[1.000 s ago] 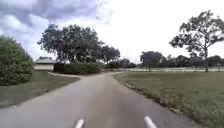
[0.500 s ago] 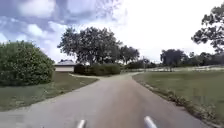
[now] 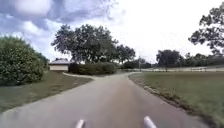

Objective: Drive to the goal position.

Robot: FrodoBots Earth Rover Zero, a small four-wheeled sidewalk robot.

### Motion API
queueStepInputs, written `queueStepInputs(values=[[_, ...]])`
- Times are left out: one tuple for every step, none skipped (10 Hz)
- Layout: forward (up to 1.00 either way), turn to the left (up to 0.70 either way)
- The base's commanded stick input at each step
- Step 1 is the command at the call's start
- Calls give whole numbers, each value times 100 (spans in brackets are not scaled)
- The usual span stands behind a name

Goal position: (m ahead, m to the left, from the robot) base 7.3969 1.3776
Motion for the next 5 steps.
queueStepInputs(values=[[69,3],[69,3],[69,3],[69,3],[69,3]])
